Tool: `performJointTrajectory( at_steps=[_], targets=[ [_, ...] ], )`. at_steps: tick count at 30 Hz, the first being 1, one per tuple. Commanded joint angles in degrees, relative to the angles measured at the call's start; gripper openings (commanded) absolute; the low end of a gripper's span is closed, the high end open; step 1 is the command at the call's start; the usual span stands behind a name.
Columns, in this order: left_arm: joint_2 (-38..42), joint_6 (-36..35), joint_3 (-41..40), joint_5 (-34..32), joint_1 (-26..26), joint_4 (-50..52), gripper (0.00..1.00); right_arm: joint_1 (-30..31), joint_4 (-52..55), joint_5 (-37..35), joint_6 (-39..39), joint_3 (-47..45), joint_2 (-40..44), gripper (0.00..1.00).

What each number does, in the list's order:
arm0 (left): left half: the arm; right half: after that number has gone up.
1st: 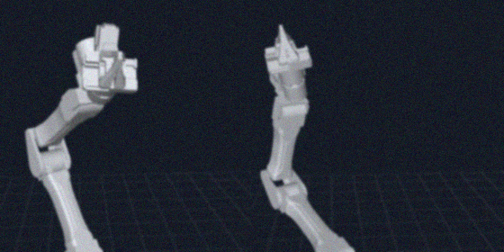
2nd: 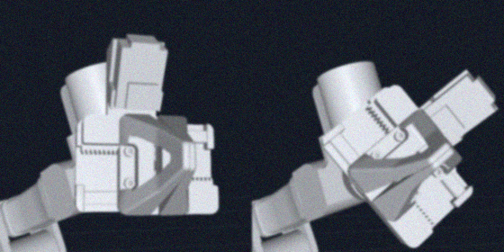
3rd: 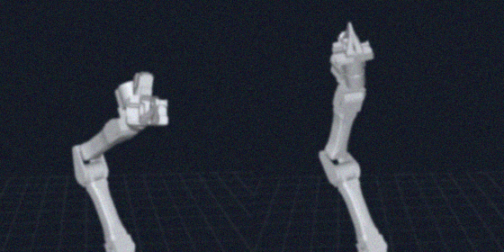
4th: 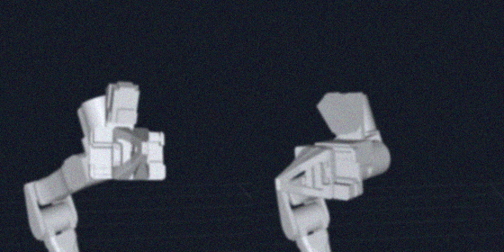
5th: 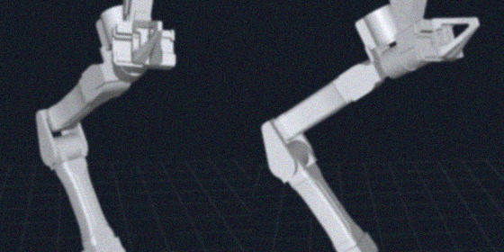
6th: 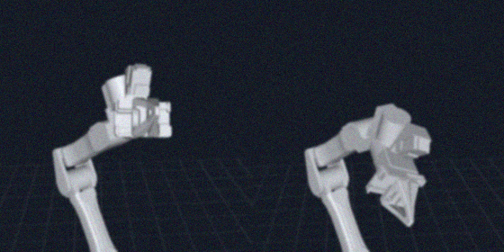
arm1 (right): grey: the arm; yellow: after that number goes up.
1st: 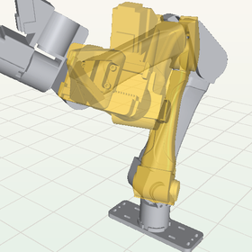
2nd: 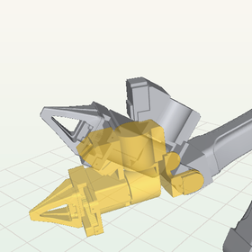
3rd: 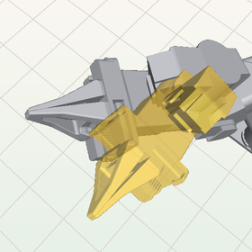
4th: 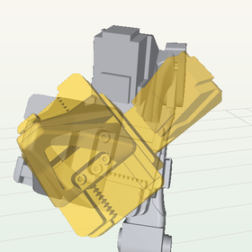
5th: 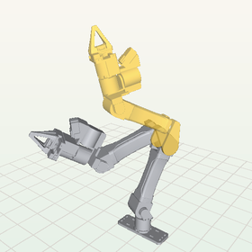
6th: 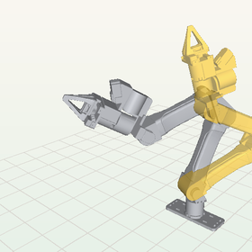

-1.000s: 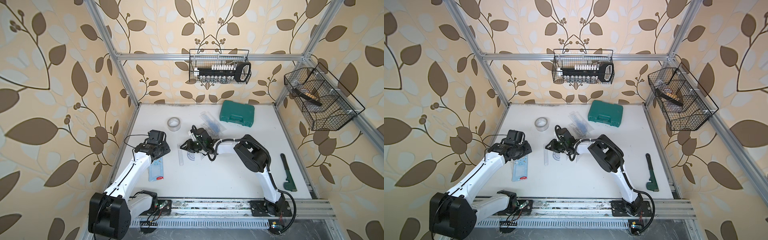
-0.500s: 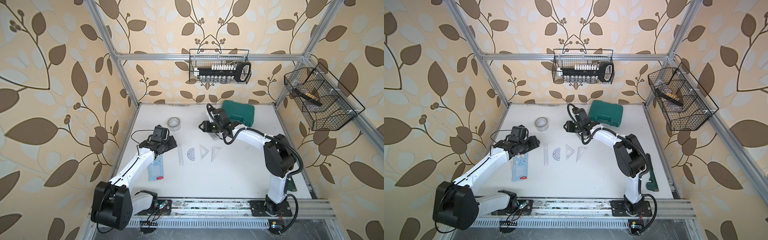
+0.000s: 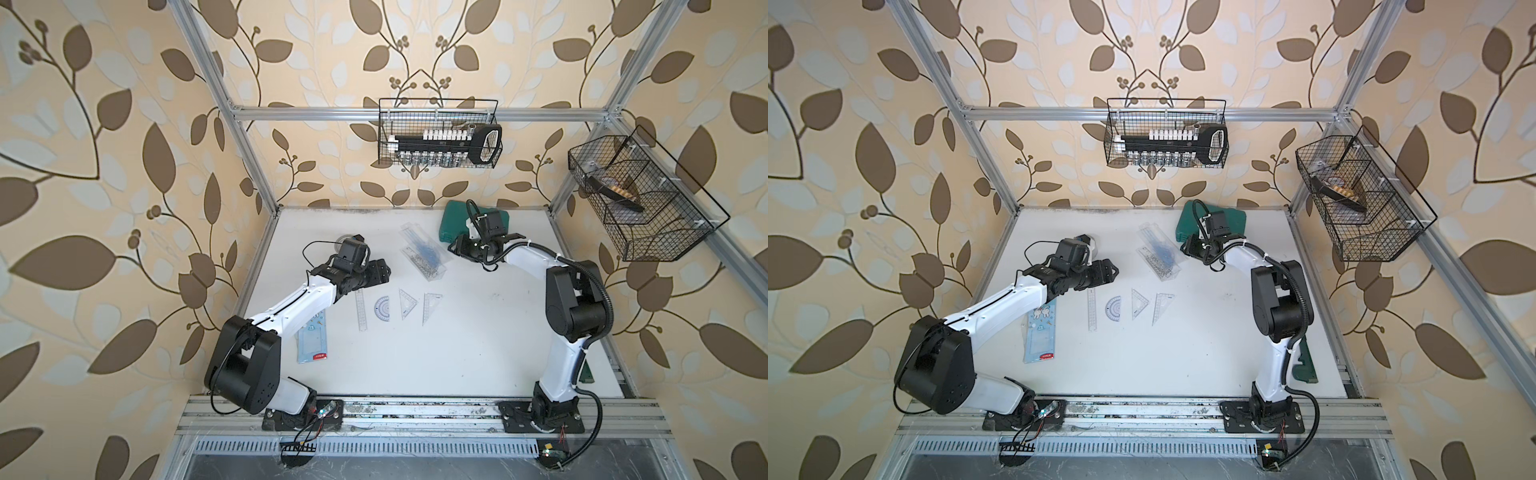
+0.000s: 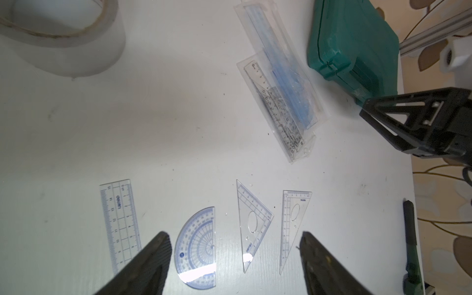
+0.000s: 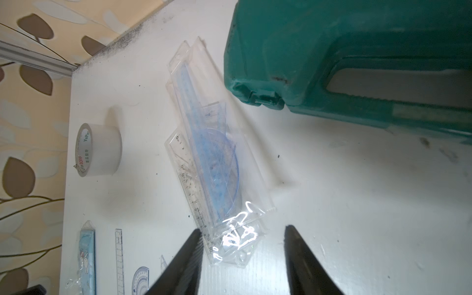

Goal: Open the ruler set and take out the ruler
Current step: Pick up the ruler set bag from the ruler set bag.

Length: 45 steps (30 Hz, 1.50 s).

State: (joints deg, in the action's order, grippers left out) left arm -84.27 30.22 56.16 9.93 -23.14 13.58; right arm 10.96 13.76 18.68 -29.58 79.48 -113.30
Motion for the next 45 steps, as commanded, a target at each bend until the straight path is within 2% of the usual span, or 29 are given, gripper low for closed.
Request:
performJointTrajectory(
  at_steps=[1,9,17,20,28,38,45],
  targets=[
    [-1.91,0.19,2.59,1.97,-2.13,-3.11,0.83,-0.71,-1.77,4.36,-2.20,0.19,-3.75,0.50],
    [-3.77,0.69,3.51,2.17,-4.44,-3.65,0.88,-1.56,-5.17,7.86,-4.78,2.00,-9.25,0.46],
    [-4.11,0.41,3.69,1.78,-4.46,-2.93,0.89,-1.87,-10.22,11.91,-7.97,1.88,-10.76,0.38],
    [-4.17,0.14,3.69,1.50,-4.46,-2.51,0.89,-2.00,-11.25,13.27,-8.88,1.82,-10.93,0.31],
    [-3.72,-0.39,3.96,0.77,-4.46,-1.81,0.89,-1.99,-14.10,15.35,-10.68,1.12,-10.47,0.00],
    [-2.22,-2.03,5.89,-1.09,-4.12,-0.24,0.93,-1.97,-12.26,16.83,-7.38,0.59,-5.72,0.00],
    [-3.51,-2.38,9.26,5.55,-1.28,-3.91,0.98,-1.99,-9.80,18.94,-2.61,-4.27,4.04,0.00]
  ],
)
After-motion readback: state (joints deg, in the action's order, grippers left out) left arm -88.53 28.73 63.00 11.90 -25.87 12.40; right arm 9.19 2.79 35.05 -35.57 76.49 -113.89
